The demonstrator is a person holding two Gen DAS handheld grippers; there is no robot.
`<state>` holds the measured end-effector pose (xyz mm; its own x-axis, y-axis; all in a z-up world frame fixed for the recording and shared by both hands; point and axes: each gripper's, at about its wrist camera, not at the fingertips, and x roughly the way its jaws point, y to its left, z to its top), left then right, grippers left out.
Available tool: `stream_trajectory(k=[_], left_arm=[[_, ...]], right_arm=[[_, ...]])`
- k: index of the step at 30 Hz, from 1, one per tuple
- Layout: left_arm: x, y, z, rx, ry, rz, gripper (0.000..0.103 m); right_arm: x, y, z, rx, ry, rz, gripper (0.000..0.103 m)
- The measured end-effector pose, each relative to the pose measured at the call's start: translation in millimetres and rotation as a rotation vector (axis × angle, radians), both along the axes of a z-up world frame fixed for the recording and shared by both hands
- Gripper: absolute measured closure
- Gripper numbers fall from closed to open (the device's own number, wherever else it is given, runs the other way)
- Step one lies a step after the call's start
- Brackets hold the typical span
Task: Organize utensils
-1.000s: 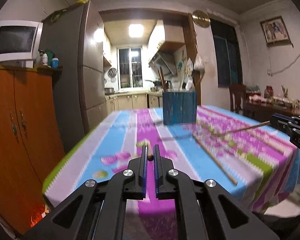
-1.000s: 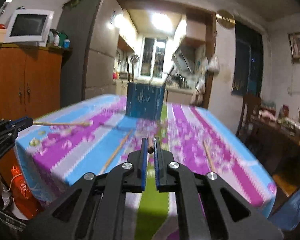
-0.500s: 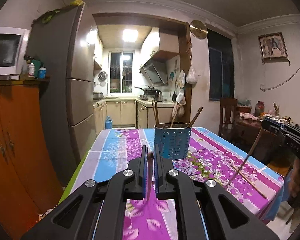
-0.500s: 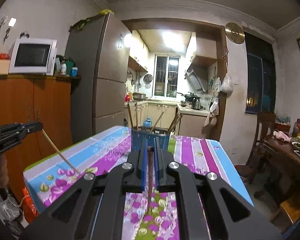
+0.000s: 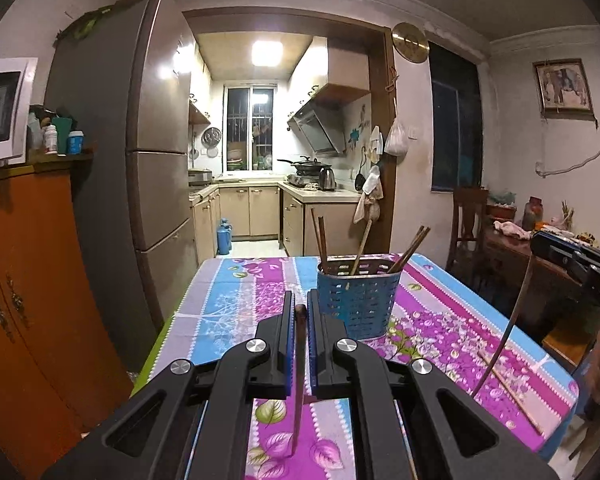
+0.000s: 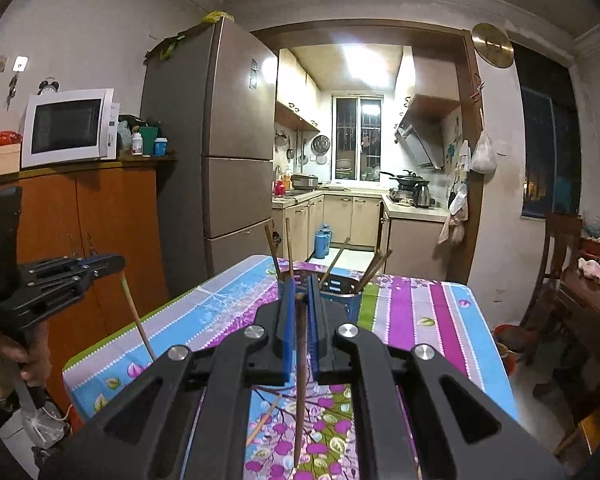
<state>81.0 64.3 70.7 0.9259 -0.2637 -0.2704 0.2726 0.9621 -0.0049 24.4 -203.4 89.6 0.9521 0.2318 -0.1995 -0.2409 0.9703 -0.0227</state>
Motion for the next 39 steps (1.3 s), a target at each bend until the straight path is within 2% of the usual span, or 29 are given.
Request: stream_trajectory(k=[7, 20, 39], left_arm=[[20.7, -23.8, 21.1, 0.085, -0.057, 0.072, 0.096], [47.6, -52.2, 15.8, 0.156, -0.065, 0.144, 0.096], [50.1, -54.3, 14.9, 0.177, -0.081, 0.178, 0.096]], right_arm=[[20.7, -4.5, 14.7, 0.039, 0.018, 0.009, 0.098], [43.1, -7.1, 18.7, 0.031, 0.048, -0.019, 0.098], [51.5, -4.0, 15.8, 0.020, 0.056, -0.009, 0.098]])
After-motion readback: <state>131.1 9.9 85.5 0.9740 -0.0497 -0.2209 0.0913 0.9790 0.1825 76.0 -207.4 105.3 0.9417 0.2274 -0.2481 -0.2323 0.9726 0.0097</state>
